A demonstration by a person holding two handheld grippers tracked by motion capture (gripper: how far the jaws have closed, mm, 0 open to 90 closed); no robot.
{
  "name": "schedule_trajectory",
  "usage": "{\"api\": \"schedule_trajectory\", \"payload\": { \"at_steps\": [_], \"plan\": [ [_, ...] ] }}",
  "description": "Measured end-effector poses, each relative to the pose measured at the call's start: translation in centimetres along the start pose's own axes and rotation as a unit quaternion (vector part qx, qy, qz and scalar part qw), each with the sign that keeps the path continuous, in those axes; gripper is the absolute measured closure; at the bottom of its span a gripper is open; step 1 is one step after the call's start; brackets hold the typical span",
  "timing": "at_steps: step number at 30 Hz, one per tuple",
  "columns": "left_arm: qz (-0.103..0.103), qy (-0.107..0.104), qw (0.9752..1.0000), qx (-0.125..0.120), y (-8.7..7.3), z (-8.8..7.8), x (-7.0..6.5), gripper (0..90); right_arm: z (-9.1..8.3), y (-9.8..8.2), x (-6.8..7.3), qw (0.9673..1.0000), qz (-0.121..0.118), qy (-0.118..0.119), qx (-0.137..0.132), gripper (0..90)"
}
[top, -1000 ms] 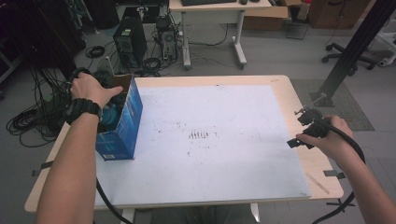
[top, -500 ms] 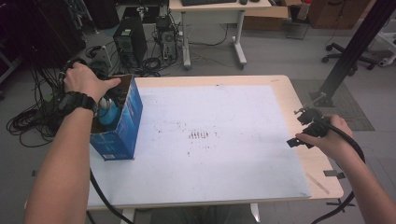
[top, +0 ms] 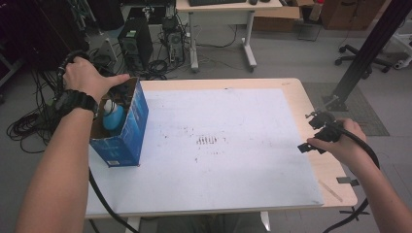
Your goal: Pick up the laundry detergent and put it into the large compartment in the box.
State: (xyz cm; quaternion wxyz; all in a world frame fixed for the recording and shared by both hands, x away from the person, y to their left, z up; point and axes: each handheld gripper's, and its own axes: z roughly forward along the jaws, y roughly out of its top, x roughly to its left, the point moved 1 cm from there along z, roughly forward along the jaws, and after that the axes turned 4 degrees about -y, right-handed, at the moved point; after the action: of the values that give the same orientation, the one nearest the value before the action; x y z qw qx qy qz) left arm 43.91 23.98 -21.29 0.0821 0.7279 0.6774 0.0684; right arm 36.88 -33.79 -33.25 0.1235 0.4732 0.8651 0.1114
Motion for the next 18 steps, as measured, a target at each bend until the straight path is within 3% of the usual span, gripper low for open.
{"api": "schedule_trajectory", "payload": {
  "at_steps": [18],
  "plan": [
    [0.047, -0.015, 0.9987, -0.014, 0.5, -1.0, -3.6, 14.6, -0.3, -0.1, 0.0, 1.0000, 0.000, 0.001, -0.001, 18.9]
  ]
}}
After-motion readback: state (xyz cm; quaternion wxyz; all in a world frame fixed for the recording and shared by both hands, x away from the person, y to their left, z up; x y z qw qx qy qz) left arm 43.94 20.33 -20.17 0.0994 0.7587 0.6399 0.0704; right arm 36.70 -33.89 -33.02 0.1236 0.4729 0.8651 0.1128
